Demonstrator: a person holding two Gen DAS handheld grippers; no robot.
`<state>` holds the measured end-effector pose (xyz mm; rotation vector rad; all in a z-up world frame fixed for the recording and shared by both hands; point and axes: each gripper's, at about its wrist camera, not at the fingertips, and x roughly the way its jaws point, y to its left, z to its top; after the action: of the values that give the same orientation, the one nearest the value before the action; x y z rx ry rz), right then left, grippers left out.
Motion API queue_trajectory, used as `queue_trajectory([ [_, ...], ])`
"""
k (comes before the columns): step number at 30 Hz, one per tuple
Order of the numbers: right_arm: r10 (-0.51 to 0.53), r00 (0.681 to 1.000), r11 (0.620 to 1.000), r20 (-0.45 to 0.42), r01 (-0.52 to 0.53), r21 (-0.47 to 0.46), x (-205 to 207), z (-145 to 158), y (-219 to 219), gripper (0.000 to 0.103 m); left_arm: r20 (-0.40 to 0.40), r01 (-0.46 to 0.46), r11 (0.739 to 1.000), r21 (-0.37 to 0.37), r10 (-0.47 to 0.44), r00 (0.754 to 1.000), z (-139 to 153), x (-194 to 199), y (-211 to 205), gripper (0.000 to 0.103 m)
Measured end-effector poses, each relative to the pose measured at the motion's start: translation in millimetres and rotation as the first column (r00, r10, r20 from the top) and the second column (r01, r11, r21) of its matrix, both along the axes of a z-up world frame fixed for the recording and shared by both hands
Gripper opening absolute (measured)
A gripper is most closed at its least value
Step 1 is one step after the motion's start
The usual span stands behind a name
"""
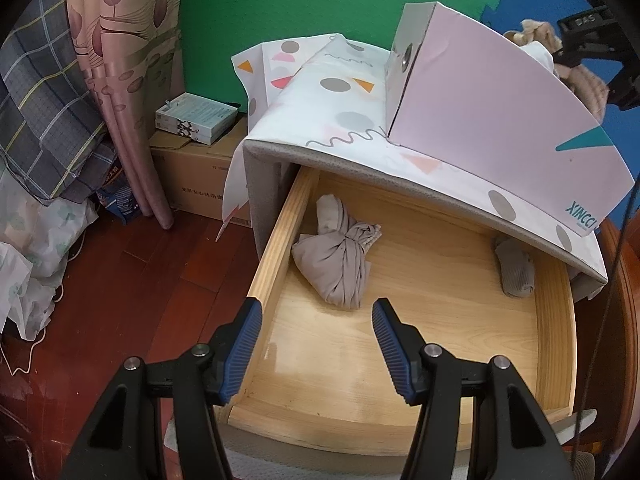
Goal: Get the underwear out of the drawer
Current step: 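Lower the cream bra into the pink box and open the right gripper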
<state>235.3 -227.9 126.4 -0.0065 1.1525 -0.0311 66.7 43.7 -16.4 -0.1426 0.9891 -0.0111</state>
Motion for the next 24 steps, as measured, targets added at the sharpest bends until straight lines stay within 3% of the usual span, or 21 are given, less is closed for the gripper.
queue_trajectory([
  [11, 0.015, 0.999, 1.000, -0.028, -0.016, -0.023, 10.6, -25.4, 8.1, 0.065, -0.002, -0.002, 1.000, -0.006, 0.002, 1.000, 0.4, 0.9, 0.6, 0.059],
  [24, 0.030, 0.999, 0.999, 0.023, -0.030, -0.018, -0.3, -19.4, 15.6, 0.072, -0.001, -0.004, 1.000, -0.005, 0.004, 1.000, 1.2, 0.7, 0.6, 0.059],
])
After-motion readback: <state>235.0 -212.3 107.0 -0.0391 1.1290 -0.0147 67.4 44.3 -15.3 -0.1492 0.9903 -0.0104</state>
